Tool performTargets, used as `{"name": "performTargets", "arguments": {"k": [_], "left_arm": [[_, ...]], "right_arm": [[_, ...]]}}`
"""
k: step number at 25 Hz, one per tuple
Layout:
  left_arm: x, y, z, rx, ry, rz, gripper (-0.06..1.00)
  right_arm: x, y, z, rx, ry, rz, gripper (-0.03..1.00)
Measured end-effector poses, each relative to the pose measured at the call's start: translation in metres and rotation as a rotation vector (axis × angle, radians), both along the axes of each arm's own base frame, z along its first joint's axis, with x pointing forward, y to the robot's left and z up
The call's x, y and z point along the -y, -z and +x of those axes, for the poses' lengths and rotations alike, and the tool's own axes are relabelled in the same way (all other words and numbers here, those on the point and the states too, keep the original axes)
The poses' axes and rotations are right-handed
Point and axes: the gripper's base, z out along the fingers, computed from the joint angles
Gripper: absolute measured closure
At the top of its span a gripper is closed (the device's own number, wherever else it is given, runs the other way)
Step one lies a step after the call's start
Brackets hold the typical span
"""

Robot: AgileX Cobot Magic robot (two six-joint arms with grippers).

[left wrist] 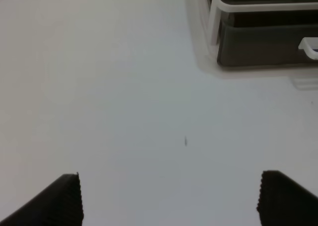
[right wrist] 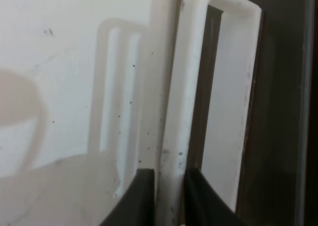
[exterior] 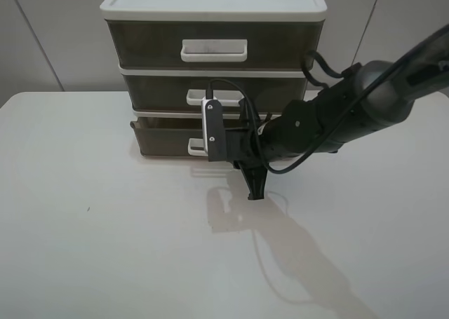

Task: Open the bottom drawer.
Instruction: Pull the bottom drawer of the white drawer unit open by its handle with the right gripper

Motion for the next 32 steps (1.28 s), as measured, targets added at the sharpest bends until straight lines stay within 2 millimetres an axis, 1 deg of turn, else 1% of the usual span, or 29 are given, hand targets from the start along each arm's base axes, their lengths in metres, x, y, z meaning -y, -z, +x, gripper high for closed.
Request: {"name": "performTargets", "arguments": {"k": [6,15,21,28,32], "left_arm": [[0.0,0.0,0.0,0.0,0.0,0.0,0.23],[0.0,0.0,0.0,0.0,0.0,0.0,0.23],[0.0,0.0,0.0,0.0,0.0,0.0,0.23],[0.0,0.0,0.0,0.0,0.0,0.0,0.23],[0.0,0.0,0.0,0.0,0.0,0.0,0.23]], "right_arm": [[-0.003,0.0,-0.002,-0.005,0.004,0.009,0.92],[-0.003,-0.001,-0.002,-0.012,0.017,0.017,0.93],[-0.002,-0.005,-0.006,-0.031,0.011,0.018,0.93],[-0.002,-0.004,-0.008,-0.051,0.006,0.013,0.93],[-0.002,-0.009,-0.011,-0.073,-0.003,0.013,0.93]]}}
